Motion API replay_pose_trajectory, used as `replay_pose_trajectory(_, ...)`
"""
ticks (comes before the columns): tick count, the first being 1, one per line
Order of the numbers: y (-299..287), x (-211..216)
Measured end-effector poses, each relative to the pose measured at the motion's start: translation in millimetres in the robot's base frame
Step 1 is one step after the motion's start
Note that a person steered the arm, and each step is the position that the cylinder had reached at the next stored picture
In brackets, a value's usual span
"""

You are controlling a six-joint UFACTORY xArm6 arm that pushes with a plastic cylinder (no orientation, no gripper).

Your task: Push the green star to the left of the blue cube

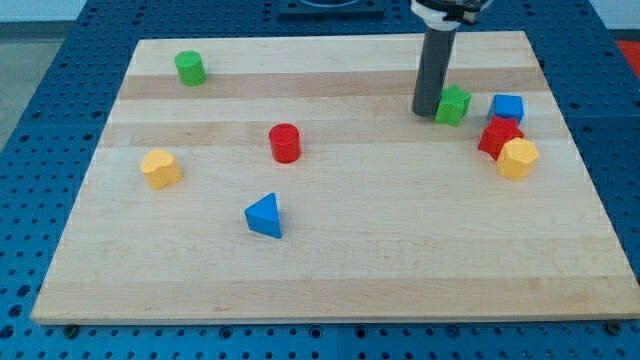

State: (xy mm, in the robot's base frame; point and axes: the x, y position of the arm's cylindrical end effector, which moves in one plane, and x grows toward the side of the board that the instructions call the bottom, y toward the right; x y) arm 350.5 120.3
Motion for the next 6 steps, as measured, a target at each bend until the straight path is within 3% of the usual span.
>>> replay_pose_trajectory(2,9,-47)
replay_pose_trajectory(6,46,-14)
